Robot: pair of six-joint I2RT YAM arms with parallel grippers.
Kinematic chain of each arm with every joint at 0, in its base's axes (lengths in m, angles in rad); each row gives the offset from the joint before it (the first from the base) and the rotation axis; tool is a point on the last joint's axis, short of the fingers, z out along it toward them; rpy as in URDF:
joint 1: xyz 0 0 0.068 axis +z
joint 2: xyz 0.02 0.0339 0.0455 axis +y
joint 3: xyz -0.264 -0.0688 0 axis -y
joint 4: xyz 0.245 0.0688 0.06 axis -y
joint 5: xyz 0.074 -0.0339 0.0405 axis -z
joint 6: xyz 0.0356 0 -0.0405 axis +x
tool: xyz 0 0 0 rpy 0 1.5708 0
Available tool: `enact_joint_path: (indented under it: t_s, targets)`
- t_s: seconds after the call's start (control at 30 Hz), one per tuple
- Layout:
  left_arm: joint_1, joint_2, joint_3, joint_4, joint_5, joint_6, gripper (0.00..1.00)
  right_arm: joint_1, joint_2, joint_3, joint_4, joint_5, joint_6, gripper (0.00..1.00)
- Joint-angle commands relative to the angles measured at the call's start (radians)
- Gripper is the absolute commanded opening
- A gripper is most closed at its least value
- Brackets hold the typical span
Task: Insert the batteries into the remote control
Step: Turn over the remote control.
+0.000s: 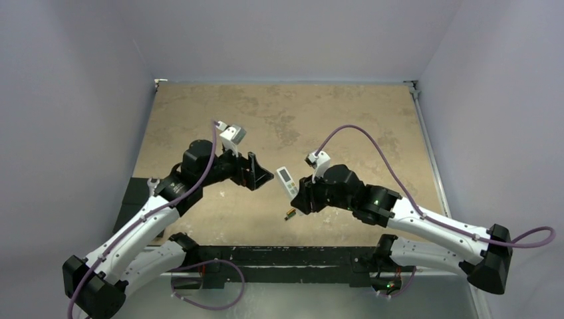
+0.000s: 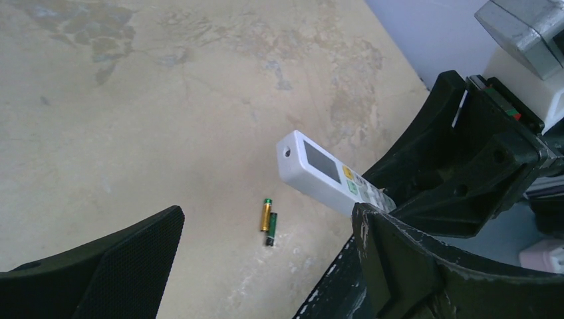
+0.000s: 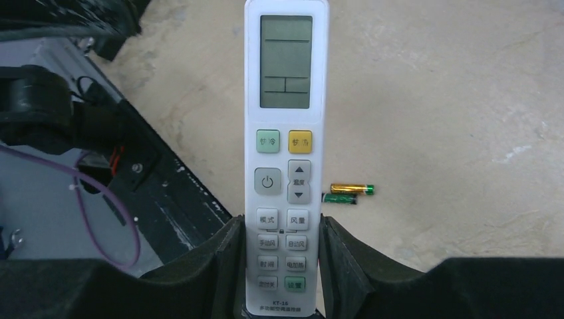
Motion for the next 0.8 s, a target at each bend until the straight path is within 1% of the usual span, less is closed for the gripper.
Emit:
enact_joint_path:
  t_s: [0.0, 0.1, 0.2, 0.43, 0.77]
  targets:
    - [0.005, -0.044, -0.076, 0.197, 0.132, -0.14, 0.99, 0.004, -0.045, 0.015, 0.06, -0.123, -0.022, 0.0]
    - [0.006, -0.064, -0.118, 0.312, 0.182, -0.215, 0.99, 0.004, -0.06, 0.024, 0.065, -0.157, -0.009, 0.0]
    - [0.006, -0.079, -0.147, 0.392, 0.222, -0.28, 0.99, 0.002, -0.079, 0.023, 0.081, -0.181, 0.004, 0.0]
    - [0.006, -0.097, -0.236, 0.583, 0.291, -0.442, 0.99, -0.017, -0.129, 0.002, 0.178, -0.268, 0.071, 0.0]
    - [0.006, -0.178, -0.358, 0.902, 0.308, -0.66, 0.98, -0.022, -0.176, -0.035, 0.308, -0.335, 0.178, 0.0]
